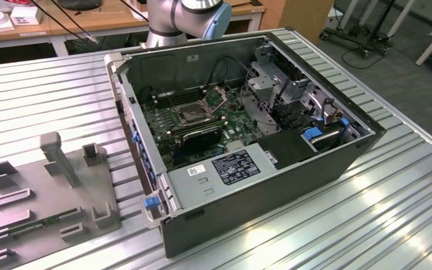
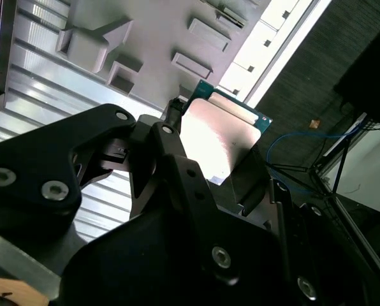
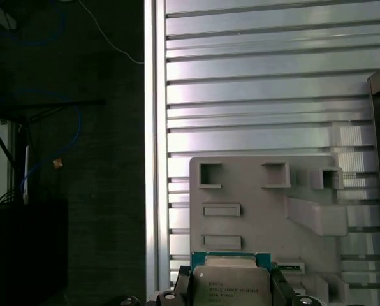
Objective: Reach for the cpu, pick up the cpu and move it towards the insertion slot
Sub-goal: 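Pick up the cpu and move it towards the insertion slot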
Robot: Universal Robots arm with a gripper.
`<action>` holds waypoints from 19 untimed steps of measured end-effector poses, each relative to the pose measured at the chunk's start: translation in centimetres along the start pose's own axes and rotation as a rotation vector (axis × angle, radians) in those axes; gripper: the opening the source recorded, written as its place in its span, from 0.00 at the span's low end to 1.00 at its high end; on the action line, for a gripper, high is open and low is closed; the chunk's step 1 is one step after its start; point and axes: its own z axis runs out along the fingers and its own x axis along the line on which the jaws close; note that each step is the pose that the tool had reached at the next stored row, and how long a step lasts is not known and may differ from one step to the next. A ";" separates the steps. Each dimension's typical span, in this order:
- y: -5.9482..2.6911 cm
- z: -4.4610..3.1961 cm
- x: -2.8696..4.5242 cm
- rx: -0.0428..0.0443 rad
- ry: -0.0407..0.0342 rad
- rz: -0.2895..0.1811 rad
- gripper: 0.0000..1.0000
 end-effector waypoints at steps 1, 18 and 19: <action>0.00 0.00 0.00 0.0000 0.0000 0.000 0.55; 0.04 -0.67 0.00 0.0007 0.0001 0.000 0.55; 0.05 -0.83 0.00 0.0007 0.0002 0.000 0.55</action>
